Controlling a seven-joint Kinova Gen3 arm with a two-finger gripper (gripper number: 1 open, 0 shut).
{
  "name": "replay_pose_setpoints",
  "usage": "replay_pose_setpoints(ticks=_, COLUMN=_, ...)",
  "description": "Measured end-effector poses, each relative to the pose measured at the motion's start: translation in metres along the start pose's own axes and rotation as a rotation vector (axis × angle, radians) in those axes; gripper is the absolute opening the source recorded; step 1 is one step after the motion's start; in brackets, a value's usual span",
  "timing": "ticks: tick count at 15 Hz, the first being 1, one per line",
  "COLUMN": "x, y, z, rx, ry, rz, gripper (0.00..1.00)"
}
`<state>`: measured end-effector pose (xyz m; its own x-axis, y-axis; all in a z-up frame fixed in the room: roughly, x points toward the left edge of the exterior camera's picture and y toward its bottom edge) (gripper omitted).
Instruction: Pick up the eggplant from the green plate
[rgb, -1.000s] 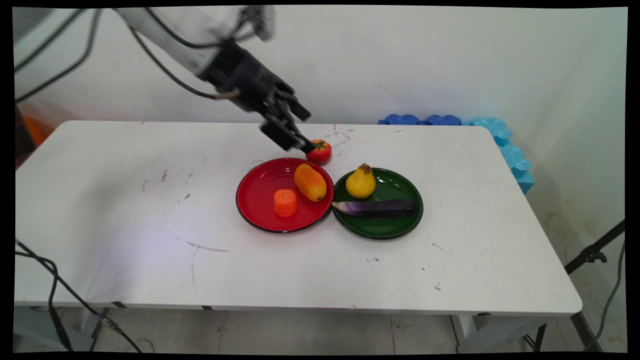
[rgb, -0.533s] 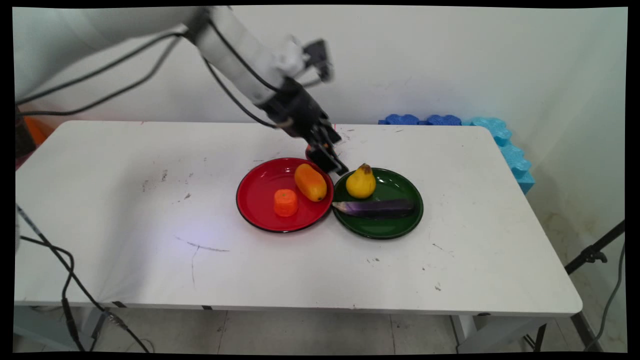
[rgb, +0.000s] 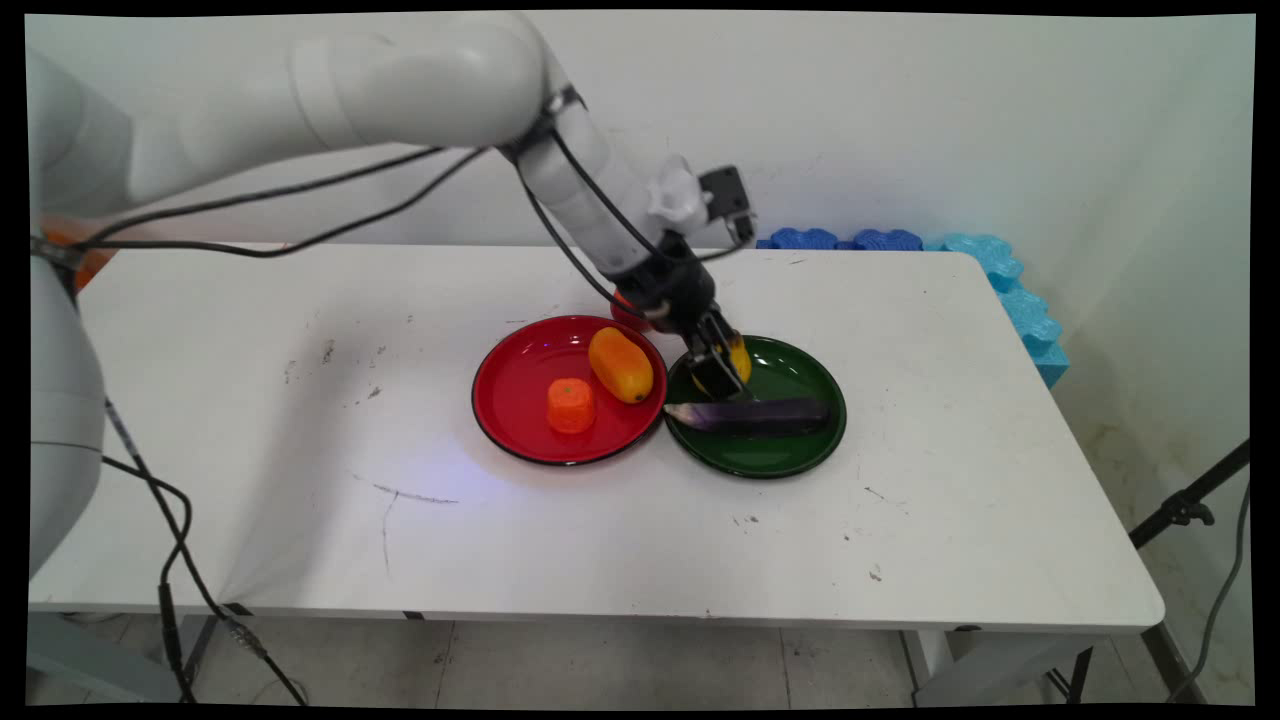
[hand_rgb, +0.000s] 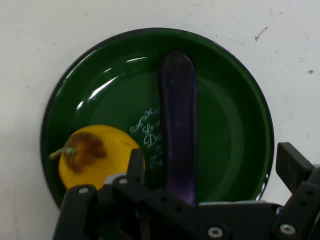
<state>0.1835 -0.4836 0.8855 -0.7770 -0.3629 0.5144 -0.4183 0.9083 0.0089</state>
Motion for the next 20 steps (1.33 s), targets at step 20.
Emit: replay_pose_setpoints(ticks=20, x=0.017, y=0.003, z=0.104, rx=-0.021, ry=-0.046, rz=0.011, gripper=1.00)
